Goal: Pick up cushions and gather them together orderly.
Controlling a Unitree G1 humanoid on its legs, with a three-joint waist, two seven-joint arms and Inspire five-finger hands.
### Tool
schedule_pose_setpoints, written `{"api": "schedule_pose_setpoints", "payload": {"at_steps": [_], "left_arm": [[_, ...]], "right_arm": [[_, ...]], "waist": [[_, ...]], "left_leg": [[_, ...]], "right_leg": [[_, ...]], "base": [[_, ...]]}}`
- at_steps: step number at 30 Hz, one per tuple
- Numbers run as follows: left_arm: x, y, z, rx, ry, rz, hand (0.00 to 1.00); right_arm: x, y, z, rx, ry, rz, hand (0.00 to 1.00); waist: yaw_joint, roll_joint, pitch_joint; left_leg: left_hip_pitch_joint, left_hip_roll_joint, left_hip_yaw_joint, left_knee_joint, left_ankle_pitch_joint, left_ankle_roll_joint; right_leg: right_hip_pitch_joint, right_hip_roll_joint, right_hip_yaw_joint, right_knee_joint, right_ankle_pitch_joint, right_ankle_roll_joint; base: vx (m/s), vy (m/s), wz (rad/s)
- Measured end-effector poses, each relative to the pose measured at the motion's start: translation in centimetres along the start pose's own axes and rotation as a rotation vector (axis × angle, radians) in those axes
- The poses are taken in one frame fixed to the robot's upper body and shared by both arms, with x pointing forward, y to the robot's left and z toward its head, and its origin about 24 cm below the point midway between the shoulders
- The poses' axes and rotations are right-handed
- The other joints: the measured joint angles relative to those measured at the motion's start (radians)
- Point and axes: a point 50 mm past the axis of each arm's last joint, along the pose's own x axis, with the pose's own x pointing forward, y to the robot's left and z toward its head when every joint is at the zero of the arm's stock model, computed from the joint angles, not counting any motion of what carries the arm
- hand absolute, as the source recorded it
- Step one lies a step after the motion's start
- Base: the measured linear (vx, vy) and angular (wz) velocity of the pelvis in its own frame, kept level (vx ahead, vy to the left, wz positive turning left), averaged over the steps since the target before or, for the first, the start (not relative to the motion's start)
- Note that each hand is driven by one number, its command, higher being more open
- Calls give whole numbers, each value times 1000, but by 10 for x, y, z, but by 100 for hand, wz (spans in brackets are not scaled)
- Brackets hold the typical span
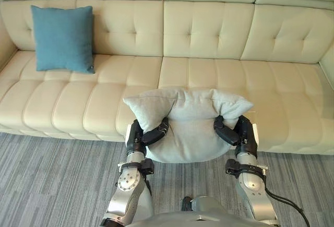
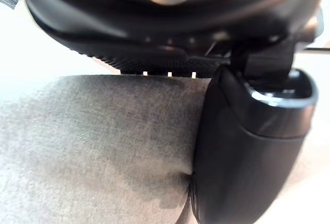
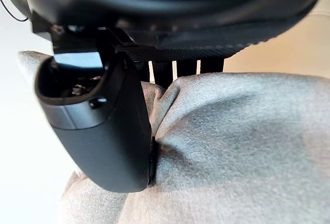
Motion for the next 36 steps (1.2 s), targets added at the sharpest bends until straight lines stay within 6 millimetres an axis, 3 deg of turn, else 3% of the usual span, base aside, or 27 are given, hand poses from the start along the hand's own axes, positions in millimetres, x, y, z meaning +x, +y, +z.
{"api": "schedule_pose_setpoints", "payload": {"at_steps": [1, 2, 3, 4, 7, 10, 11, 12, 14, 15, 16, 17, 19, 20, 21, 23, 29, 34, 36], "left_arm": [[-1, 0, -1, 1, 7, -1, 0], [-1, 0, -3, 4, 18, -1, 0], [-4, 3, -6, 14, 36, 5, 0], [-4, 6, -6, 27, 43, 6, 0], [-3, 6, -5, 33, 41, 4, 0], [-4, 12, -6, 56, 50, 12, 0], [-5, 15, -6, 67, 52, 15, 0], [-4, 17, -6, 71, 51, 19, 0], [-3, 21, -4, 74, 42, 37, 0], [-2, 22, -3, 78, 38, 40, 0], [-2, 22, -3, 79, 37, 40, 0], [-2, 23, -3, 84, 39, 40, 0], [-2, 23, -2, 101, 37, 37, 0], [-1, 17, -8, 90, 67, 30, 0], [-3, 13, -10, 86, 74, 20, 0], [-3, 12, -11, 77, 75, 11, 0], [-2, 7, -9, 51, 66, 13, 0], [4, 4, 1, 84, 14, 31, 0], [16, 0, 18, 129, -63, 49, 0]], "right_arm": [[1, -1, 0, -8, 0, 1, 0], [2, -2, -1, -18, 2, 3, 0], [3, 0, -6, -23, 24, 10, 0], [3, 3, -10, -18, 50, 12, 0], [3, 4, -11, -27, 56, 12, 0], [10, 9, -18, -48, 82, 34, 0], [12, 12, -21, -64, 92, 40, 0], [14, 14, -23, -68, 100, 48, 0], [17, 19, -23, -74, 102, 69, 0], [17, 20, -23, -77, 100, 72, 0], [17, 20, -23, -80, 99, 73, 0], [17, 20, -23, -83, 100, 74, 0], [17, 21, -23, -85, 99, 73, 0], [19, 14, -26, -124, 105, 68, 0], [19, 9, -27, -145, 109, 65, 0], [18, 7, -28, -155, 112, 63, 0], [19, 6, -16, -121, 67, 36, 0], [18, 13, -9, -99, 37, 3, 0], [25, 22, 2, -95, -8, -17, 0]], "waist": [[4, 4, -3], [11, 8, -10], [30, -1, -29], [28, -27, -54], [28, -44, -68], [36, -44, -68], [35, -46, -68], [34, -45, -69], [32, -35, -72], [31, -30, -71], [30, -29, -70], [23, -30, -71], [13, -65, -82], [6, -41, -90], [10, -16, -99], [12, 4, -111], [29, 11, -120], [32, 22, -146], [37, 24, -153]], "left_leg": [[1, -20, -10, -85, 28, -3], [16, -39, -24, -172, 108, 4], [51, -50, -18, -214, 218, 37], [50, -75, -3, -202, 212, 56], [59, -110, 32, -150, 170, 107], [188, -118, 68, -188, 115, 119], [254, -117, 73, -227, 106, 123], [297, -111, 72, -262, 98, 127], [343, -76, 72, -295, 83, 115], [351, -60, 68, -300, 81, 107], [357, -51, 66, -304, 83, 102], [364, -38, 58, -305, 88, 93], [362, -65, 48, -296, 88, 82], [371, -58, 10, -302, 75, 41], [372, -34, 4, -314, 73, 37], [376, -6, -17, -339, 73, 36], [381, 6, -71, -385, 107, -4], [401, -11, -104, -428, 134, -2], [407, -14, -115, -453, 157, 0]], "right_leg": [[14, -1, 8, -13, -3, 12], [30, 0, 22, -24, -9, 35], [46, -10, 54, -34, -16, 59], [51, -41, 58, -50, -14, 77], [75, -90, 57, -39, -4, 112], [31, -129, 34, 213, 40, 184], [-21, -158, 8, 370, 107, 180], [-60, -179, -24, 471, 93, 141], [-140, -180, -79, 514, 38, 68], [-164, -167, -92, 474, 32, 61], [-173, -158, -93, 438, 31, 62], [-182, -122, -76, 280, 40, 74], [-170, -118, -36, 58, 160, 110], [-139, -103, -48, -3, 194, 98], [-109, -75, -65, -65, 219, 88], [-64, -35, -89, -163, 258, 74], [-35, -6, -117, -222, 270, 62], [-2, -17, -145, -257, 271, 64], [7, -17, -156, -275, 280, 64]], "base": [[280, 168, -48], [356, 197, -59], [389, 200, -51], [414, 171, -36], [355, 143, -6], [302, 120, -33], [351, 114, -30], [227, 42, -30], [160, -13, -24], [103, -33, -11], [111, -125, 9], [120, -192, 21], [141, -232, 35], [140, -197, 34], [147, -175, 27], [105, -142, 10], [79, -76, 12], [17, 28, 23], [-46, 19, 17]]}}
